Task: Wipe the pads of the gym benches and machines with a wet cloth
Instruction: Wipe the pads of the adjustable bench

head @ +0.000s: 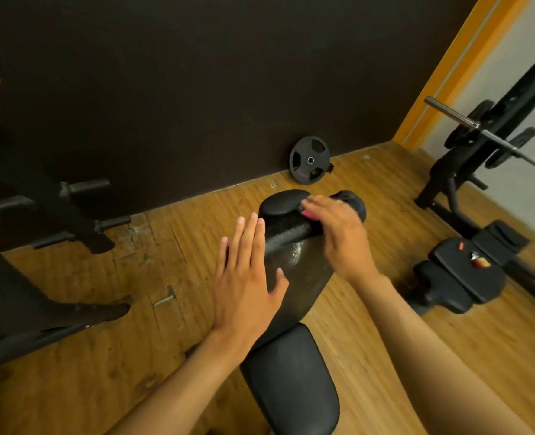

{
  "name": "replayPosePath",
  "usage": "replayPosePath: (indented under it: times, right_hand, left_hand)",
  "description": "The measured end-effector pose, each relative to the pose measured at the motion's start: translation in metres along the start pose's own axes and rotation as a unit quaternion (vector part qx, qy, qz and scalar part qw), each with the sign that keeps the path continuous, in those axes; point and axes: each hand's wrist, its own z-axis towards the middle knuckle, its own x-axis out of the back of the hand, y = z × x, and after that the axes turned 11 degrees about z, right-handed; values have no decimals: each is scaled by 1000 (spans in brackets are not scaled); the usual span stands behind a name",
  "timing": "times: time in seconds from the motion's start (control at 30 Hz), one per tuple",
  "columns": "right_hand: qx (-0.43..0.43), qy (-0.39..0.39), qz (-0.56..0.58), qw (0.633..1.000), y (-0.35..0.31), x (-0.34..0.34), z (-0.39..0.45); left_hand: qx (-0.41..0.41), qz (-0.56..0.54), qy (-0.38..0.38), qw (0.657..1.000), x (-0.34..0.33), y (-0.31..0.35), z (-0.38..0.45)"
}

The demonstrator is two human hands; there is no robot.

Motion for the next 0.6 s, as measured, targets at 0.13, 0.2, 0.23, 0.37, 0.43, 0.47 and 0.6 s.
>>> replayPosePath:
  times: [0.13,0.2,0.23,0.37,0.43,0.47,0.6]
  right_hand:
    - [-111,97,20,989,20,5,10]
    - [-54,68,42,995,9,-8,1]
    - [-14,39,58,997,7,-10,-5]
    - [74,-13,64,995,42,9,-5]
    - [76,-3,66,995,60,11,-6]
    - [71,8,74,995,69,10,-8]
    - [5,91,164,982,110,12,-17]
  left_hand:
    - [9,61,-18,998,10,14,10]
    - [19,78,-26,996,11,26,19]
    - [19,86,-30,996,12,34,24]
    - [-10,101,-34,994,10,75,42]
    - [-23,106,-40,993,7,97,51]
    - [-22,101,-45,994,5,106,56]
    - [-29,98,-48,994,-9,138,78]
